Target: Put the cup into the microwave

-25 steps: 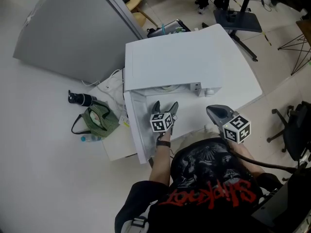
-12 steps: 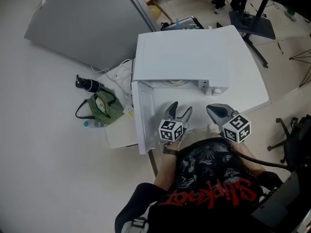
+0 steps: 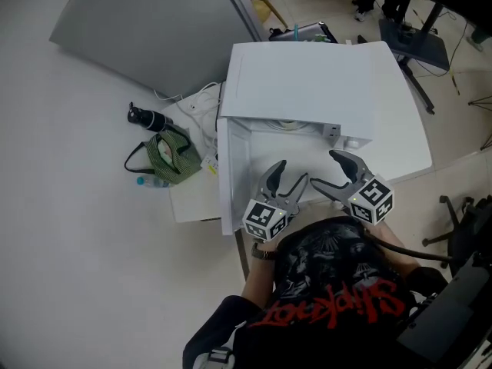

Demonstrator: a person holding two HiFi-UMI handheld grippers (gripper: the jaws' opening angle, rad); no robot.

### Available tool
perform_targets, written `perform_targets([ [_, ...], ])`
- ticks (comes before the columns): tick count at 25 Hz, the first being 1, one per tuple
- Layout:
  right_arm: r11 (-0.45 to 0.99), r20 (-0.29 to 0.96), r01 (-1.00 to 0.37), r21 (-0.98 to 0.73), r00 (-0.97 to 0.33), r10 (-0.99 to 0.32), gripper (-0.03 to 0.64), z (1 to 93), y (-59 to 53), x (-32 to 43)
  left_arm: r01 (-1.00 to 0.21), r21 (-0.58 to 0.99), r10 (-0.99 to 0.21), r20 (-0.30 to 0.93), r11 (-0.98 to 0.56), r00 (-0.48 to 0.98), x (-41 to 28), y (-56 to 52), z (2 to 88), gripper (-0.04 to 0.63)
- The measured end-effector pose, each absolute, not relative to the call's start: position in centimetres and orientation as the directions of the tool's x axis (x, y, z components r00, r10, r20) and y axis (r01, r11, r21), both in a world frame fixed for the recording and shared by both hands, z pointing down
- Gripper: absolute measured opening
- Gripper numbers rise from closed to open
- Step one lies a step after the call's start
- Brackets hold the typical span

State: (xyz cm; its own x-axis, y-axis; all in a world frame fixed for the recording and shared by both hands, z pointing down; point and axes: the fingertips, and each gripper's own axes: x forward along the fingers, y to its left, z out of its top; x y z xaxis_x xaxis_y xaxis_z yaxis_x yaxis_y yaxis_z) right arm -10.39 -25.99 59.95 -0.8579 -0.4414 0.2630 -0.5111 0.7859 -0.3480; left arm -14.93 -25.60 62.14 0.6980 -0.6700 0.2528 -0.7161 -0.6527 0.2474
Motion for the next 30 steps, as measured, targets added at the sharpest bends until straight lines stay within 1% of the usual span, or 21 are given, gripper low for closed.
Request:
perform_targets([
  [3, 0.831, 0.237, -0.469, -0.298, -0.88, -0.412, 0.356, 58.0, -25.6, -11.3, -0.72, 0.195, -0.689, 0.21, -0.666, 0.693, -15.5, -24.7, 59.4, 0.285],
  [6, 0.867, 0.207, -0.442, -0.232, -0.893, -0.4, 0.329, 55.7, -25.4, -11.9, -0.73, 0.153, -0.709, 0.173, -0.666, 0.684, -16.0, -24.2, 56.3, 0.265],
  [10, 0.879, 0.153, -0.419, -0.226, -0.907, -0.393, 0.289, 53.8, -25.5, -12.1, -0.747, 0.127, -0.735, 0.133, -0.653, 0.665, -16.5, -24.1, 53.8, 0.248],
  [11, 0.884, 0.139, -0.41, -0.224, -0.911, -0.388, 0.272, 53.4, -25.5, -12.1, -0.749, 0.125, -0.74, 0.114, -0.651, 0.663, -16.5, -24.2, 53.3, 0.229],
  [13, 0.892, 0.102, -0.394, -0.221, -0.919, -0.381, 0.153, 52.5, -25.3, -12.0, -0.745, 0.127, -0.741, 0.084, -0.655, 0.666, -16.3, -24.3, 52.5, 0.16],
  [15, 0.894, 0.077, -0.388, -0.224, -0.922, -0.381, 0.097, 51.9, -25.0, -11.9, -0.737, 0.127, -0.735, 0.075, -0.664, 0.674, -16.2, -24.1, 52.2, 0.111],
  [17, 0.895, 0.065, -0.387, -0.222, -0.922, -0.382, 0.036, 51.5, -24.8, -11.7, -0.73, 0.122, -0.728, 0.063, -0.673, 0.682, -16.0, -24.1, 51.6, 0.079],
  [19, 0.894, 0.055, -0.39, -0.219, -0.92, -0.388, 0.0, 50.9, -24.7, -11.4, -0.72, 0.114, -0.72, 0.047, -0.684, 0.692, -15.6, -24.1, 50.8, 0.055],
  [25, 0.89, 0.036, -0.406, -0.206, -0.912, -0.408, 0.0, 48.4, -24.7, -10.7, -0.69, 0.087, -0.69, 0.03, -0.719, 0.723, -14.6, -24.0, 48.8, 0.02],
  [27, 0.886, 0.042, -0.415, -0.206, -0.909, -0.416, 0.0, 47.7, -24.7, -10.5, -0.689, 0.073, -0.69, 0.009, -0.721, 0.723, -14.4, -24.2, 47.7, 0.002],
  [30, 0.89, 0.05, -0.416, -0.189, -0.909, -0.414, 0.0, 47.3, -25.0, -10.1, -0.678, 0.081, -0.681, -0.037, -0.731, 0.731, -14.5, -24.3, 46.4, 0.001],
])
